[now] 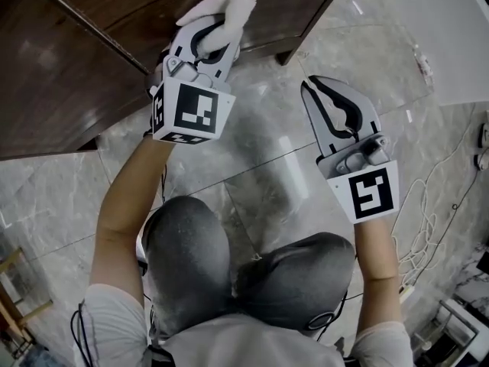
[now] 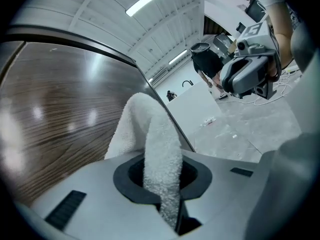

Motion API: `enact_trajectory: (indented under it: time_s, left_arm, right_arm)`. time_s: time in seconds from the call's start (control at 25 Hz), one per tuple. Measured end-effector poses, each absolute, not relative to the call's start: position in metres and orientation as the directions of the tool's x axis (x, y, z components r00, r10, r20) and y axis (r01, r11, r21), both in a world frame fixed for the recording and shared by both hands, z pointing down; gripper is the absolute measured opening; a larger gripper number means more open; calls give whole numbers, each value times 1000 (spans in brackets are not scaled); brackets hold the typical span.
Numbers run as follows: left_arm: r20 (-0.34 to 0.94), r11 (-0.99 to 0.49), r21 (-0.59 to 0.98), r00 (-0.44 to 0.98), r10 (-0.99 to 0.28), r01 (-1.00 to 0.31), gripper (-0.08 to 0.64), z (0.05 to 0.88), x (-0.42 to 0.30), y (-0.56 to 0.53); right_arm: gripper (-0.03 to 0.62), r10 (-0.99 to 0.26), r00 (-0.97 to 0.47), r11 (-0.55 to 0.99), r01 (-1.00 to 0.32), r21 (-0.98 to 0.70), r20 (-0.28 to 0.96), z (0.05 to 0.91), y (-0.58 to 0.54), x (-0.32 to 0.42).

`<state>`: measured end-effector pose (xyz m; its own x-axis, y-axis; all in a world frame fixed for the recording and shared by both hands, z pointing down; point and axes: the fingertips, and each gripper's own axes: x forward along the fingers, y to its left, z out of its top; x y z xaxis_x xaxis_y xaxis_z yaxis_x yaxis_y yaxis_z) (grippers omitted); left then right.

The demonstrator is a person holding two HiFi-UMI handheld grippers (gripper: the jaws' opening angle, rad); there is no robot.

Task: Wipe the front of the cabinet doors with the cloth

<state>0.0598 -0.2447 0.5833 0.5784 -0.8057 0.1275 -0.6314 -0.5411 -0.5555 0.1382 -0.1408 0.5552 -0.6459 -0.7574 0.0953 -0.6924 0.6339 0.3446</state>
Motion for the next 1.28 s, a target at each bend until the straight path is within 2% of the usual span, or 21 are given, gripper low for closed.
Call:
enact_trajectory:
  time_s: [0.44, 1.28]
  left_arm:
    - [123, -553, -541, 591, -797, -634, 58, 589, 113, -264]
    - [192, -612, -540, 624, -758, -577, 58, 616, 225, -300]
  right_arm:
    - [52, -772, -629, 621, -712, 328, 96, 566, -145, 175]
    - [52, -822, -563, 560, -775, 293, 81, 578, -142, 256]
